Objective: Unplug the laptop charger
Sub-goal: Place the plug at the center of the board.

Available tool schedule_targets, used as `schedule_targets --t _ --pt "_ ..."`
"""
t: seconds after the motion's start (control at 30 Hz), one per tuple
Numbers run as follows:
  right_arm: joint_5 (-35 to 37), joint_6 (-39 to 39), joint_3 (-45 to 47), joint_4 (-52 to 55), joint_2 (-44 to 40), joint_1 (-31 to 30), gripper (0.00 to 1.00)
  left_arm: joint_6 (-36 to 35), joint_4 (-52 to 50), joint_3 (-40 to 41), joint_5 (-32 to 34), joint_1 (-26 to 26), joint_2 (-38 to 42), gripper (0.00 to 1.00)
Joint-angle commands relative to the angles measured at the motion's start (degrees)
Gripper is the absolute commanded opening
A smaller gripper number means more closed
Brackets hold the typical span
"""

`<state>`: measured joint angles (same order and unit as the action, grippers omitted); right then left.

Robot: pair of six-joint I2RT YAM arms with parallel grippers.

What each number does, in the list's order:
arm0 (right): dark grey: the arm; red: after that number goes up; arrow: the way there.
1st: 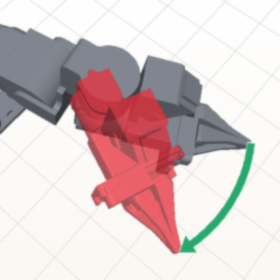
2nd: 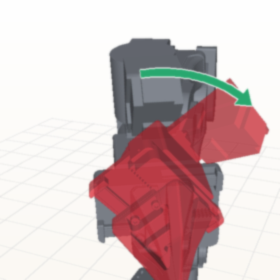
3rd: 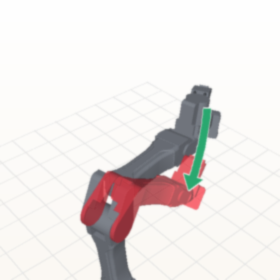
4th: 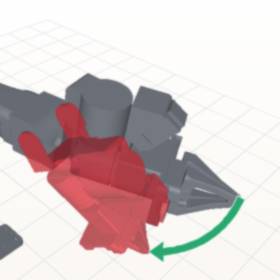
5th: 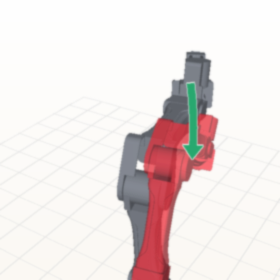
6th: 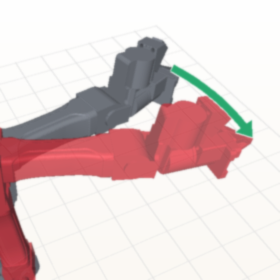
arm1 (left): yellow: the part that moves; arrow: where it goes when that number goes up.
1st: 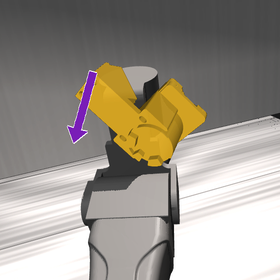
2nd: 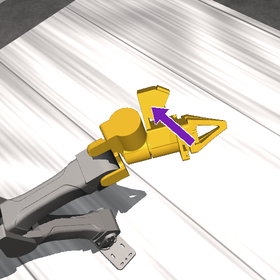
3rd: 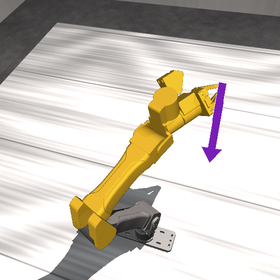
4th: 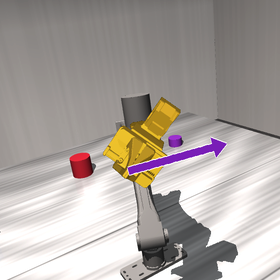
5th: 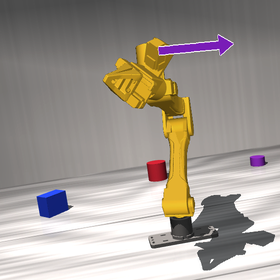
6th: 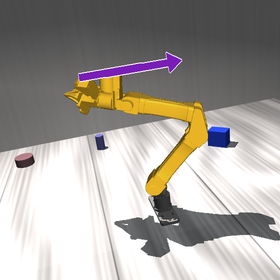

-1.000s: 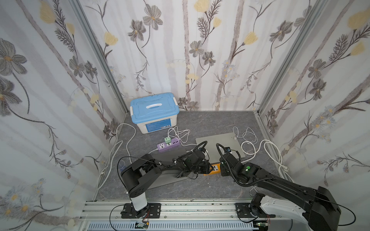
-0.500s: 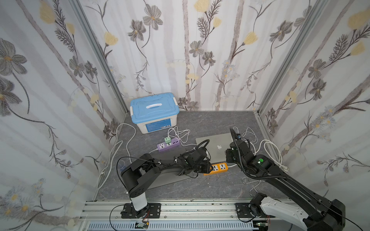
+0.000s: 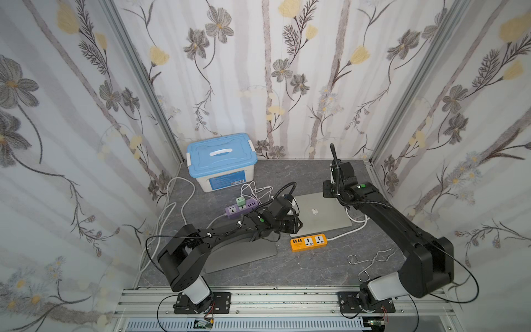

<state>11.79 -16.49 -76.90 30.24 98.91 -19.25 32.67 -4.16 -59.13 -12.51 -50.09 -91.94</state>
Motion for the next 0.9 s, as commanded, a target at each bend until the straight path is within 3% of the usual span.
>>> schedule_targets --t 0.0,0.37,0.87 --pt "-2.3 4.2 -8.2 -0.8 9.0 1.8 0.40 -4.5 -3.4 -0.3 2.8 2.8 1.2 0.39" --pt "-4.7 5.4 -33.0 3.8 33.4 5.0 0.40 -6.6 -3.0 4.4 0.6 11.9 2.7 0.39" --pt "-6.1 4.1 -36.1 8.7 41.6 6.7 0.41 -5.4 0.5 4.7 -4.2 14.6 -2.5 0.39"
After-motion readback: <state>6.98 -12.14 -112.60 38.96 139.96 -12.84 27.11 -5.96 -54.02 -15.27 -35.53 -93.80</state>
